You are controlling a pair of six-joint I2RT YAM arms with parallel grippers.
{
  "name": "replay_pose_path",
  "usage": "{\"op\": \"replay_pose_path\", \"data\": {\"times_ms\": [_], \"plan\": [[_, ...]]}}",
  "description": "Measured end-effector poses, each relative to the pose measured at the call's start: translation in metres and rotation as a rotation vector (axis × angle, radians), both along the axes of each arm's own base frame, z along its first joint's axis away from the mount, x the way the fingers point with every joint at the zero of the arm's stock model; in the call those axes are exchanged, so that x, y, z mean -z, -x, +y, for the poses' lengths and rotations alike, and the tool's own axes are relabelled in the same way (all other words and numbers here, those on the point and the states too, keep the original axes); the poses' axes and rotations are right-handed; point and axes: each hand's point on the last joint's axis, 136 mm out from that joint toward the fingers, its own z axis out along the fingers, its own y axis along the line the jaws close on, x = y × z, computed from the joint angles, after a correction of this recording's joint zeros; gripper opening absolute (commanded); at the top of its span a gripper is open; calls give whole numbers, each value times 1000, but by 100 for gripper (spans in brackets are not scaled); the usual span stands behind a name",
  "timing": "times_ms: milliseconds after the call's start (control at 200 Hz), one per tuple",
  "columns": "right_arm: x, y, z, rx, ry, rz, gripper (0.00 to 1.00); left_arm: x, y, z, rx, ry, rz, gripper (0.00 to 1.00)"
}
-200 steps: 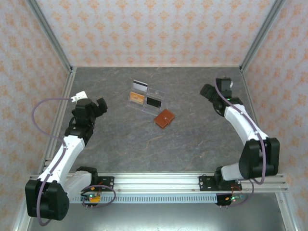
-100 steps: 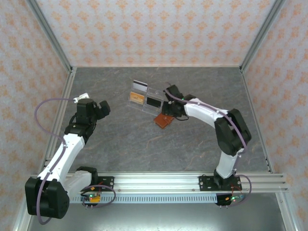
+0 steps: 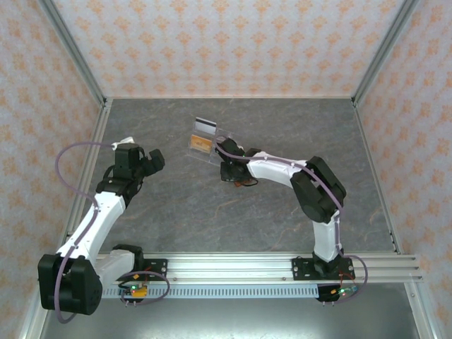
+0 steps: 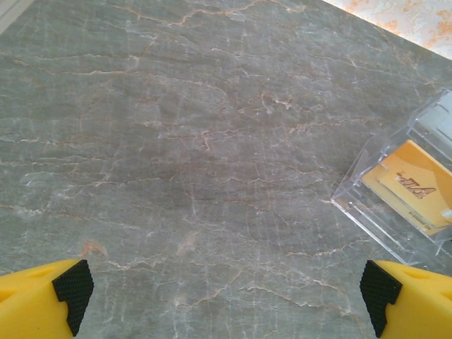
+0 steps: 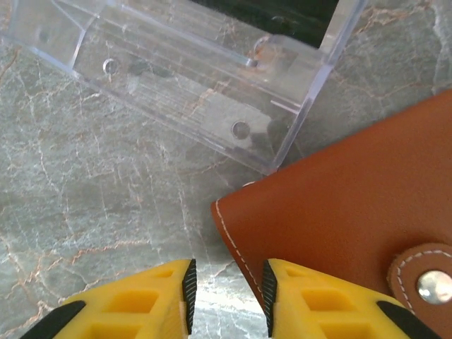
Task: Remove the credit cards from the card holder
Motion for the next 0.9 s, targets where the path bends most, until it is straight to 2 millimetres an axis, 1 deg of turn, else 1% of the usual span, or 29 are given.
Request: {"op": "replay_pose_path", "data": {"times_ms": [120, 190, 255, 300, 465, 536, 671, 761, 836, 901], "plan": [[1, 0, -3, 4, 12, -1, 37, 1, -3, -5, 19, 10, 7, 100], [6, 3, -6, 6, 21, 2, 38, 3, -5, -11, 37, 20, 18, 100], [5, 6, -10, 7, 16, -8, 39, 6, -6, -15, 50, 23, 29, 100], [5, 12, -16, 5, 24, -4, 41, 7, -7, -18, 60, 24, 36, 100], [1, 43, -53, 12, 88, 41, 47, 10, -8, -30, 77, 43, 63, 100], [-7, 46, -63, 24, 94, 48, 49, 10, -10, -34, 73, 52, 75, 100], [-27, 36, -71, 59, 62, 16, 50, 15, -14, -46, 80, 81, 95, 100], [-34, 20, -76, 103, 46, 4, 50, 23, -14, -59, 98, 117, 122, 100], [-34, 5, -81, 142, 39, 1, 50, 32, -13, -71, 117, 144, 153, 100], [-29, -8, -83, 164, 47, 8, 50, 40, -12, -81, 134, 165, 180, 100]]}}
